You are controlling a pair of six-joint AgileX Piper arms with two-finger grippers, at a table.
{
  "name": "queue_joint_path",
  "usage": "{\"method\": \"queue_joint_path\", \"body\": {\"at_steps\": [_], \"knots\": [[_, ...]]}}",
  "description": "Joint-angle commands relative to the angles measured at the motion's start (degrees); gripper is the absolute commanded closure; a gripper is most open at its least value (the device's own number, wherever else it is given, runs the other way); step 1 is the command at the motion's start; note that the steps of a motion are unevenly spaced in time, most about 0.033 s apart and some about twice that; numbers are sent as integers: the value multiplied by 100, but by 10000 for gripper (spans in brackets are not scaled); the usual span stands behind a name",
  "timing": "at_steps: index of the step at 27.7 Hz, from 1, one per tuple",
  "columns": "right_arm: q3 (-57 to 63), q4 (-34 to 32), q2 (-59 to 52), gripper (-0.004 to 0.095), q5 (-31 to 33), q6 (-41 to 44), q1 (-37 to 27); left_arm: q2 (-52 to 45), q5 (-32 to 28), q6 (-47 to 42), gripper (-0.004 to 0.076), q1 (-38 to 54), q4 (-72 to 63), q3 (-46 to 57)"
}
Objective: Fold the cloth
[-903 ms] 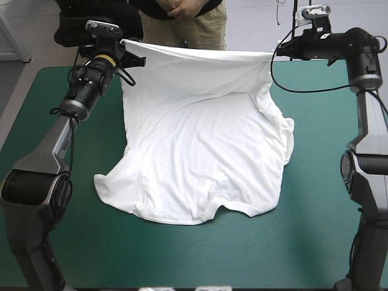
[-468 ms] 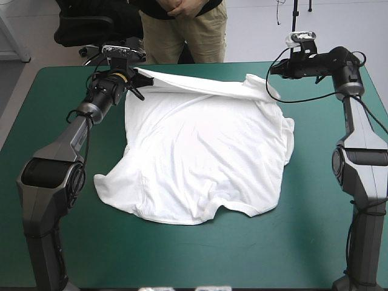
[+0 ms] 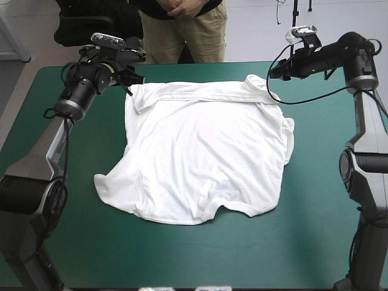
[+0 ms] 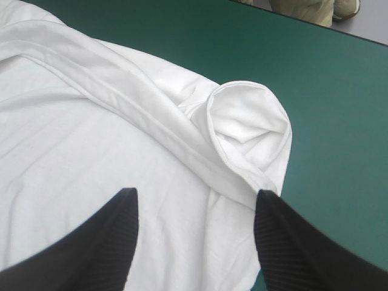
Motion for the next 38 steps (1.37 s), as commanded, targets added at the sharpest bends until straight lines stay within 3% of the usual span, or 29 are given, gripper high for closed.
{"method": "queue_joint_path", "body": {"at_steps": [1, 6, 12, 15, 21, 26, 32, 38], "knots": [[-53, -121, -918, 422, 147, 212, -27, -1015, 229, 707, 314, -182, -513, 54], [701, -163, -1875, 422, 147, 402, -15, -2244, 873, 1061, 314, -481, -918, 1221], [2641, -168, -3409, 422, 136, 262, -15, -3695, 1282, 913, 314, -764, -1247, 2879], [3523, -141, -4082, 422, 50, 182, -15, -4223, 1836, 866, 314, -775, -1773, 3499], [4768, -78, -5125, 422, -397, 218, -15, -4830, 2465, 2704, 311, -791, -2958, 4580], [5176, -54, -5387, 422, -469, 181, -15, -4894, 2404, 3384, 311, -1219, -2789, 5290], [5202, -40, -5375, 428, -486, 181, -15, -4623, 1631, 3384, 311, -1645, -1524, 5926], [5202, -94, -5312, 440, -595, 78, -15, -3577, 1062, 3408, 311, -1970, -1103, 6030]]}}
